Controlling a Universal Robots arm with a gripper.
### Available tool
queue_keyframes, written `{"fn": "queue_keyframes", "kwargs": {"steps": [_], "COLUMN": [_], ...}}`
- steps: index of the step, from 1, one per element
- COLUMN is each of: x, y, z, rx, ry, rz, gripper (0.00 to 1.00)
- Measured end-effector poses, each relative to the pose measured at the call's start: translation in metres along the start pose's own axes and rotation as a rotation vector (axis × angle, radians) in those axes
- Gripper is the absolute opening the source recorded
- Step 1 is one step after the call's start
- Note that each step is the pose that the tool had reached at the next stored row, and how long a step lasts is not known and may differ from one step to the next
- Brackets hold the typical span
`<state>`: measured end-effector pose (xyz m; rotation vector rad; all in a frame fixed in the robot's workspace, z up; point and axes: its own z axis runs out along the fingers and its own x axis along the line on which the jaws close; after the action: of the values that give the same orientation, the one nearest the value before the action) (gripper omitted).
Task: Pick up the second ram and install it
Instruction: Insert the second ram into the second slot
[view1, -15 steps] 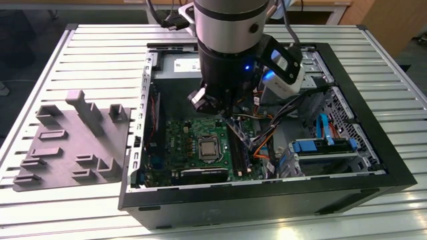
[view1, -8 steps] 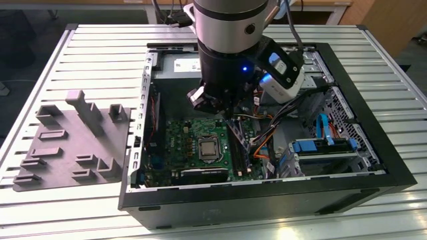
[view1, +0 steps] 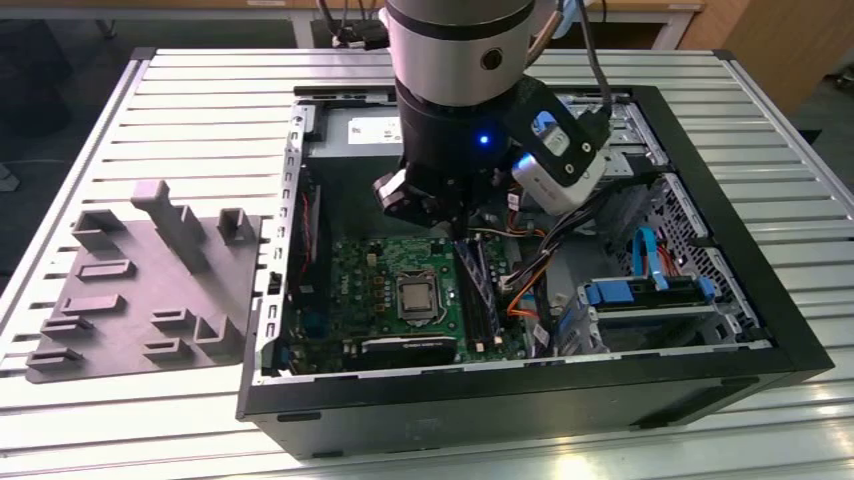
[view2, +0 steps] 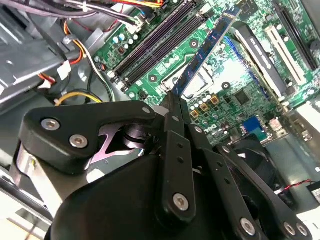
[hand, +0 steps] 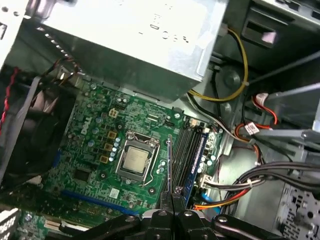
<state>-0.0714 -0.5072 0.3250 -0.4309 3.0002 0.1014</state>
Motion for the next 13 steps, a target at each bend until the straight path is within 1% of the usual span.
{"fn": "queue_keyframes", "kwargs": {"steps": [13], "x": [0.0], "y": [0.0], "z": [0.0005], "rx": [0.0201], "ry": [-0.0087], "rz": [0.17], "gripper": [0.12]}}
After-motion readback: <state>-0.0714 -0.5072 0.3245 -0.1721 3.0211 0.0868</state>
